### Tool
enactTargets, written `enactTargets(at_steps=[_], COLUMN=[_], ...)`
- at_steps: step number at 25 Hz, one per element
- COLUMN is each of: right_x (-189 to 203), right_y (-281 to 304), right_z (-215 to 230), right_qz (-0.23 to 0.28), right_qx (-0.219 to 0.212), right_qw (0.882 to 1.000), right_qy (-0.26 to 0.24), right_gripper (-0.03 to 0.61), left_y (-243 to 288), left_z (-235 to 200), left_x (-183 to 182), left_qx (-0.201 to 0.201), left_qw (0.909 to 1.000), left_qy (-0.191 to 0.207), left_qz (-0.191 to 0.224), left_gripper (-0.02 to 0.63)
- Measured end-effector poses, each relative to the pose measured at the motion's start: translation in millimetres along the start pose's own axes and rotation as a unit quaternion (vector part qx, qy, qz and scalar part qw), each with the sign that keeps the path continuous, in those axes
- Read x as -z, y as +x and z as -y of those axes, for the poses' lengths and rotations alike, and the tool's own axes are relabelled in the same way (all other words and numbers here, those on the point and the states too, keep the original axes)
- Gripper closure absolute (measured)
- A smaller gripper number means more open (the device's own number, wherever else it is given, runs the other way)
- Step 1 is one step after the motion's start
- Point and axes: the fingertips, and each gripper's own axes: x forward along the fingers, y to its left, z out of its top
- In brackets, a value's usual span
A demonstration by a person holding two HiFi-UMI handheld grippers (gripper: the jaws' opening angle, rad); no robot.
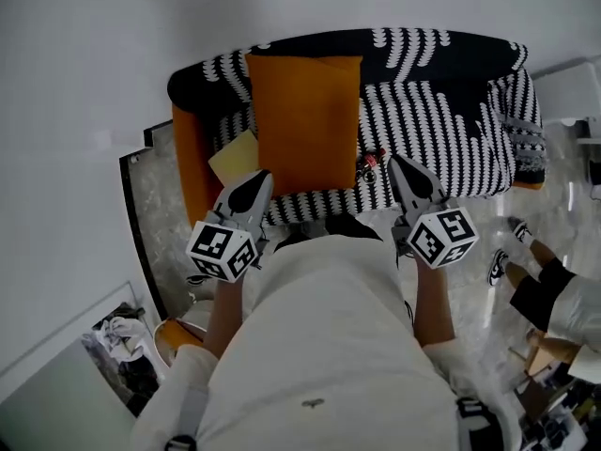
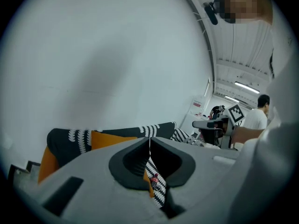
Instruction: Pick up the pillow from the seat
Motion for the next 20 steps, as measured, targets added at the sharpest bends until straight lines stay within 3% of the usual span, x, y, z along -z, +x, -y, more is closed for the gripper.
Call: enactTargets(at_steps=[11,20], right_x=[12,37], right_y=[29,49], right_z=[38,41], right_qz=[-0.074,-0.119], right_qx=[-0.069,-0.111], right_qw=[0.995,0.986], right_qy=[0.007,0.021], right_gripper=[0.571,0.571], left_y=[28,46], left_z=[4,7], left_x=[7,22], left_qx=[-0.076,-0.091], left_qw=[0.9955,0.9920], left_qy=[-0.056,-0.087], left_qz=[0.006,-0.012], left_gripper=[0.598,0.598])
